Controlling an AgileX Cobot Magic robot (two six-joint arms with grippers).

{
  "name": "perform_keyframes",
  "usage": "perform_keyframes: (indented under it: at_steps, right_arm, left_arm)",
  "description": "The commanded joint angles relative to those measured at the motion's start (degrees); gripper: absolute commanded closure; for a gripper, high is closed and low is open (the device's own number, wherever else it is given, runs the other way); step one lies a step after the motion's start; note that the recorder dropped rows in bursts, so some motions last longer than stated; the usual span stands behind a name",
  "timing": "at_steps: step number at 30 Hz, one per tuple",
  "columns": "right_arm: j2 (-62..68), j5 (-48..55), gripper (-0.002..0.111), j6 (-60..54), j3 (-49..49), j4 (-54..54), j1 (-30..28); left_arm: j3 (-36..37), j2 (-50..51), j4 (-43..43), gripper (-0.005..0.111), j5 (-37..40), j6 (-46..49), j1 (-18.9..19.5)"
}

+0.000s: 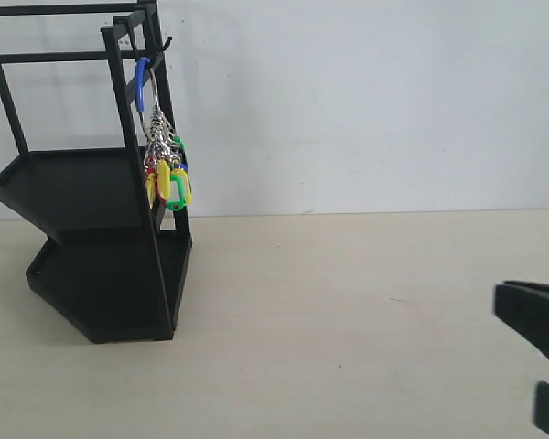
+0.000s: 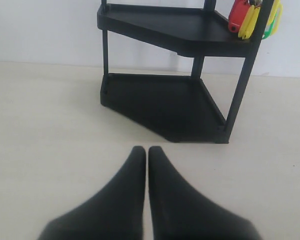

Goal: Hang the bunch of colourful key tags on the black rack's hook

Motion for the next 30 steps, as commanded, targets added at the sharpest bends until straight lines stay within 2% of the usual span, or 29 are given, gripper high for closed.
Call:
perform_keyframes:
  at_steps: [1, 9, 17, 30]
  right_arm:
    - [-9.7, -5.2, 0.108, 1.33, 8.03, 0.37, -5.75]
    - [-26.14, -5.89, 0.108, 1.56, 16.85, 0.37, -12.19]
    - [-37.01, -2.76, 0.108, 0.77, 17.22, 0.25, -14.28]
    - [-37.01, 9.83, 0.108, -3.57, 17.22, 0.15, -14.68]
  left_arm:
    - [0.16, -0.12, 0.28, 0.102, -0.39, 0.2, 0.14]
    - [0.16, -0.12, 0.28, 0.102, -0.39, 0.2, 0.14]
    - [0.16, -0.12, 0.28, 0.102, -0.39, 0.2, 0.14]
    - [0.16, -0.12, 0.28, 0.102, -0.39, 0.2, 0.14]
